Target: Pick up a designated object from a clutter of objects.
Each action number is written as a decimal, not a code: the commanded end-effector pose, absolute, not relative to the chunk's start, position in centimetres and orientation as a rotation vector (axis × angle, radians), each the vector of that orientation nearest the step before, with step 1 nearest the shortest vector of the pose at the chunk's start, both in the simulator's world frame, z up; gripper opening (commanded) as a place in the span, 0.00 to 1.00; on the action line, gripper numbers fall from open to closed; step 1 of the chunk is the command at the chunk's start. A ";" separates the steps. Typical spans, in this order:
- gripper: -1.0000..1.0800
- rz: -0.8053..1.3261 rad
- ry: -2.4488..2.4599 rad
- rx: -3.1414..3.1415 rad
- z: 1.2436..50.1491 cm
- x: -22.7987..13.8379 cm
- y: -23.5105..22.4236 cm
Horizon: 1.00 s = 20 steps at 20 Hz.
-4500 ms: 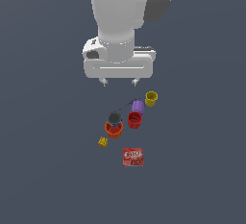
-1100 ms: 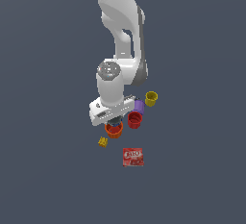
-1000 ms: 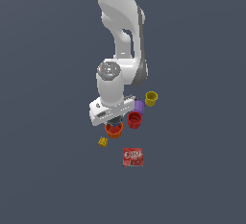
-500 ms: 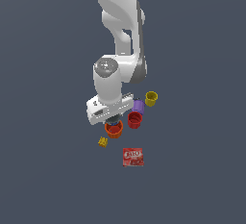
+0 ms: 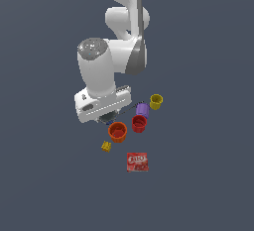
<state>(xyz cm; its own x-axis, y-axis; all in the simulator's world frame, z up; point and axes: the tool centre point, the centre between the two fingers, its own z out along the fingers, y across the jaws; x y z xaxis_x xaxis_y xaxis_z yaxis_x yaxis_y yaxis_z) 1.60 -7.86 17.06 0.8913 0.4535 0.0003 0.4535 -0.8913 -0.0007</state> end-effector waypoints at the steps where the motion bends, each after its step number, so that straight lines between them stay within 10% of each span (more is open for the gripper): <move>1: 0.00 -0.002 -0.732 -3.054 19.5 2.0 -8.9; 20: 0.00 -0.001 -0.734 -3.054 36.9 5.6 -17.0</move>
<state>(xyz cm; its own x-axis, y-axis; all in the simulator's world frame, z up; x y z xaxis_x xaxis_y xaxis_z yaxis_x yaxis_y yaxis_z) 5.37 -16.46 35.68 0.8911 0.4538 0.0009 0.4538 -0.8911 -0.0003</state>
